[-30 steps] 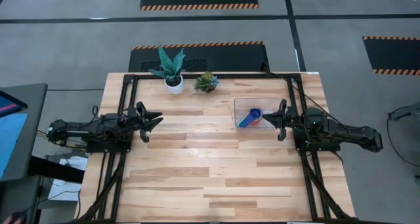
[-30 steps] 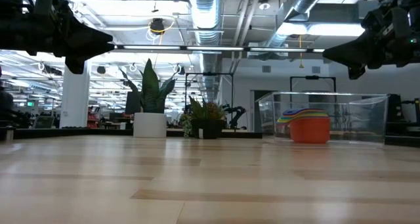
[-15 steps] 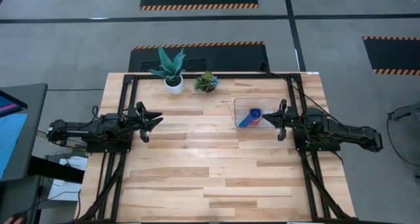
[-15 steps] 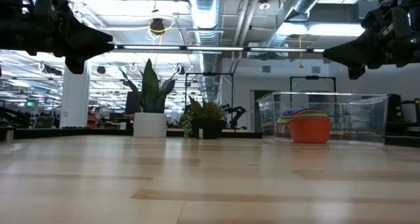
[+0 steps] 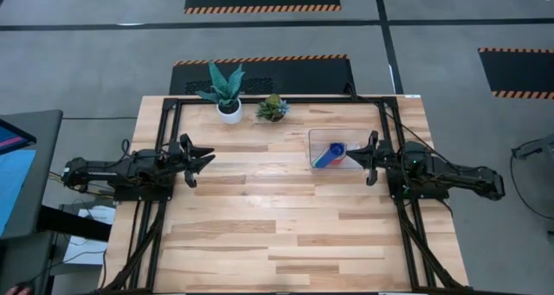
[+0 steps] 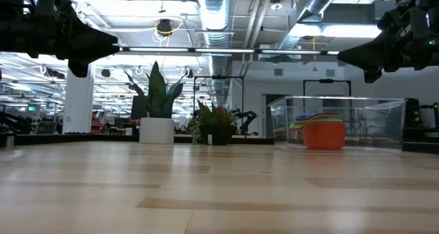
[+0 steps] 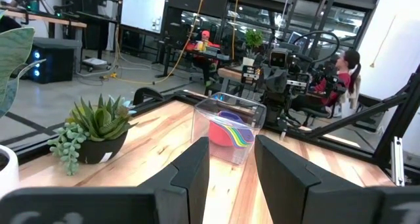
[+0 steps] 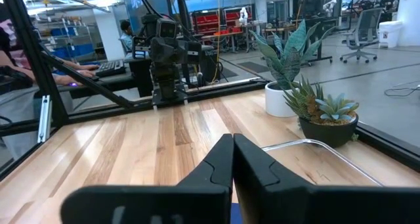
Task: Nest measuring cups in basket
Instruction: Return to Home Position
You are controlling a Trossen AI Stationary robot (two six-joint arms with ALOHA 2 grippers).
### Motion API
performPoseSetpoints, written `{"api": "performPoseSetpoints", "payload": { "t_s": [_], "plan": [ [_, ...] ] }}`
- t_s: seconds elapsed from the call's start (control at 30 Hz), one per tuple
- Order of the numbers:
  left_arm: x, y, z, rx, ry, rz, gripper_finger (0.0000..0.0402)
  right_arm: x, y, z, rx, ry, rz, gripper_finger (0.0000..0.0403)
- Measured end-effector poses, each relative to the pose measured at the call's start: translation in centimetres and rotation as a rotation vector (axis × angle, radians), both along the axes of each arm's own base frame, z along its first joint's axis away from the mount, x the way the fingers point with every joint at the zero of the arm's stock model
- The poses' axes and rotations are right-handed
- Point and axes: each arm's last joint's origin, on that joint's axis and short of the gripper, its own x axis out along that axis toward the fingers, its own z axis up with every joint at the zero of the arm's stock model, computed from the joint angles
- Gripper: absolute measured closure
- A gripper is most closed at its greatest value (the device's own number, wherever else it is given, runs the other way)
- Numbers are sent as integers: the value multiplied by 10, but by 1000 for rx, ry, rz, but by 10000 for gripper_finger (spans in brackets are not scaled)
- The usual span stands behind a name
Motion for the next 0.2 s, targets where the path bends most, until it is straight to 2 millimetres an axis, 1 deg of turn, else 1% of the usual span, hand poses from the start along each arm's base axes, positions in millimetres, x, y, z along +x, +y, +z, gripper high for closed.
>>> {"api": "performPoseSetpoints", "payload": {
  "t_s": [0.2],
  "plan": [
    [0,0,0,0,0,0,288,0,0,0,0,0,0,371]
  ]
}}
